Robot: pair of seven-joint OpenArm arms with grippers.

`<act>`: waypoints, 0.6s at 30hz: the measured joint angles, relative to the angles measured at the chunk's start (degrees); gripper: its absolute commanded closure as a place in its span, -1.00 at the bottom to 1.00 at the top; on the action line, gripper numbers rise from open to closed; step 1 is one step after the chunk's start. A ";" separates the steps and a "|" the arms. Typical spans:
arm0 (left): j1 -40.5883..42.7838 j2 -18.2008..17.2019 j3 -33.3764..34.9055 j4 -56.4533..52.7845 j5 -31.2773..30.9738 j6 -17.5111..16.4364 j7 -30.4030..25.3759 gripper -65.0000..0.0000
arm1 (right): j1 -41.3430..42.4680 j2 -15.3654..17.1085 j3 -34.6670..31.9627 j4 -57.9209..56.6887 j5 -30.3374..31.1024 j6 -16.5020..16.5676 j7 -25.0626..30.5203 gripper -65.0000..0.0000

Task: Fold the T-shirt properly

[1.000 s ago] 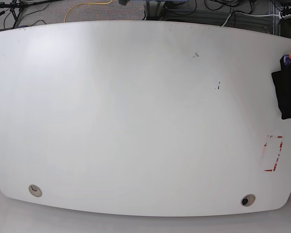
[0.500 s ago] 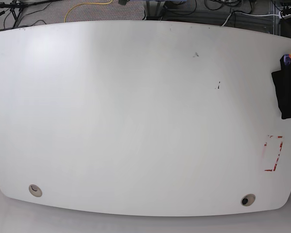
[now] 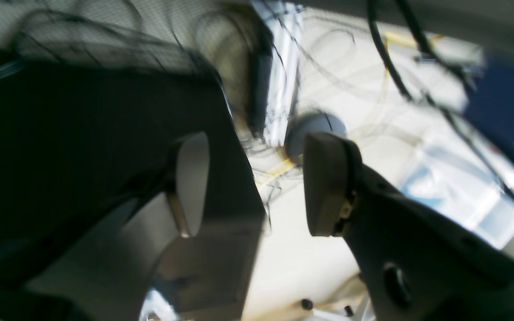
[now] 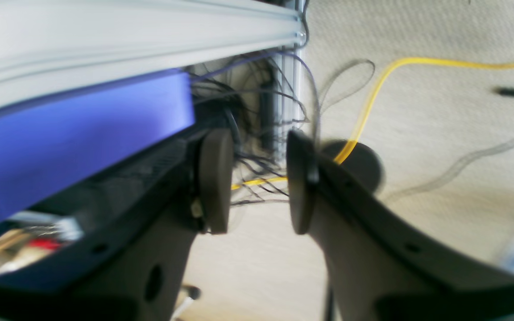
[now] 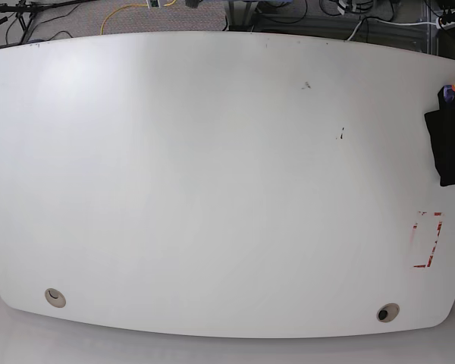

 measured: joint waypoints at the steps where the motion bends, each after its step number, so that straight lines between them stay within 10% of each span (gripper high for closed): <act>1: -1.46 -0.02 0.44 -2.14 -0.13 0.48 -0.57 0.04 | 1.05 0.07 0.02 -1.25 -0.11 -0.98 -0.15 0.40; 18: -10.51 1.40 2.23 -12.94 4.28 8.55 -1.20 0.04 | 12.66 2.67 0.11 -17.05 -2.97 -4.31 0.04 0.40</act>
